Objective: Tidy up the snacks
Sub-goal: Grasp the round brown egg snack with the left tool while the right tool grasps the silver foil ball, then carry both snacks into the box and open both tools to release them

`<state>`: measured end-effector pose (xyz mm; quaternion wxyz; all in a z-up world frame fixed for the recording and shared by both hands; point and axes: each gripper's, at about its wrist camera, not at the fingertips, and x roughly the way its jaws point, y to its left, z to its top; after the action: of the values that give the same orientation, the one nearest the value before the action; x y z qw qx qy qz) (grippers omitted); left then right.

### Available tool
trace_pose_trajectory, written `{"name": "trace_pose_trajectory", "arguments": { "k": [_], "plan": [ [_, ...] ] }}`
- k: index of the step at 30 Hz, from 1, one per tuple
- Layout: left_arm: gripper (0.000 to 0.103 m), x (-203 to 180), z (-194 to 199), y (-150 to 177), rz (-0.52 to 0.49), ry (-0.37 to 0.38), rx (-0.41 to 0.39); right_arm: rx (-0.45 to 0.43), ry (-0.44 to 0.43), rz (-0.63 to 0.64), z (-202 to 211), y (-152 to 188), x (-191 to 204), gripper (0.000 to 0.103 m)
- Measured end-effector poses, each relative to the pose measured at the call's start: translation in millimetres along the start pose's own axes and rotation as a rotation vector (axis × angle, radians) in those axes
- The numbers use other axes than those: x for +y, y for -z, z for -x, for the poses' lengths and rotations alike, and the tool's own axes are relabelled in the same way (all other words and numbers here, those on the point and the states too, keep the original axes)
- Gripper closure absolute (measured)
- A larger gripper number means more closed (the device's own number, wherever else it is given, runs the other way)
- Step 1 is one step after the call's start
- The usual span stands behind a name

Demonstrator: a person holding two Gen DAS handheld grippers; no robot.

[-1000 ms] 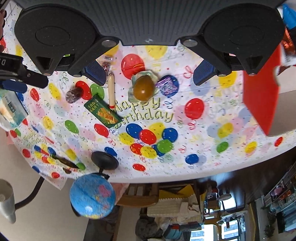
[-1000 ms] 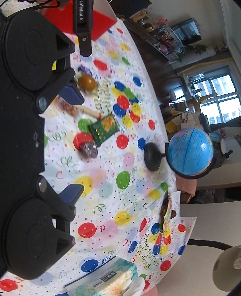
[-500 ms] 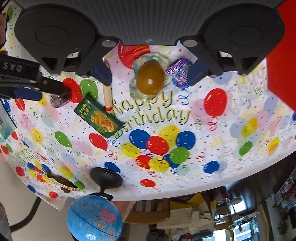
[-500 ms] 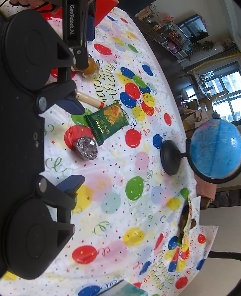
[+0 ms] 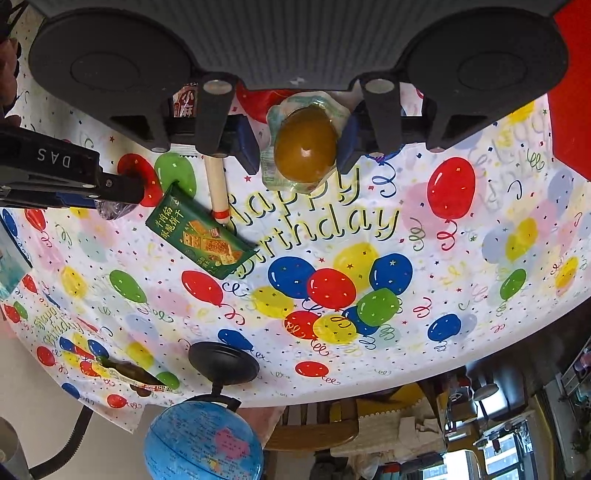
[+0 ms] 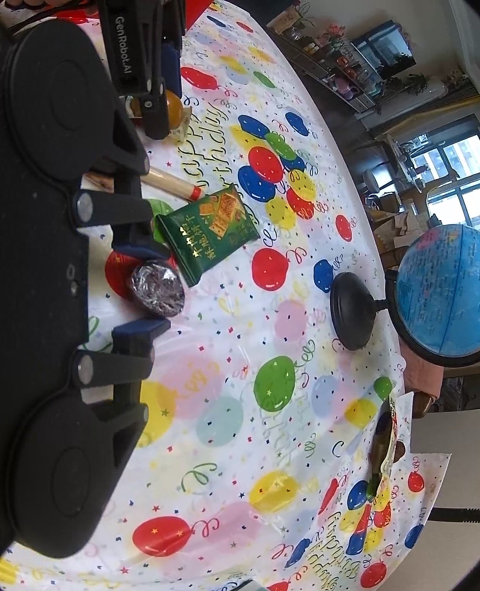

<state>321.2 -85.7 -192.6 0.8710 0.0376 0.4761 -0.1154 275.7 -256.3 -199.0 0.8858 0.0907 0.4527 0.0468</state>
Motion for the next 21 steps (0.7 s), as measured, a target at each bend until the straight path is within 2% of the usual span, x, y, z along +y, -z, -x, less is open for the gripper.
{"name": "trace_pose_trajectory", "arguments": {
  "k": [2, 10, 21],
  "plan": [
    [0.069, 0, 2, 0, 0.001, -0.007, -0.01, -0.003, 0.003, -0.001, 1, 1, 0, 0.073],
    [0.069, 2, 11, 4, 0.025, 0.004, -0.004, -0.016, 0.001, 0.002, 19, 6, 3, 0.073],
    [0.069, 7, 68, 15, 0.082, 0.03, -0.029, -0.037, -0.034, 0.028, 73, 15, 17, 0.073]
  ]
}}
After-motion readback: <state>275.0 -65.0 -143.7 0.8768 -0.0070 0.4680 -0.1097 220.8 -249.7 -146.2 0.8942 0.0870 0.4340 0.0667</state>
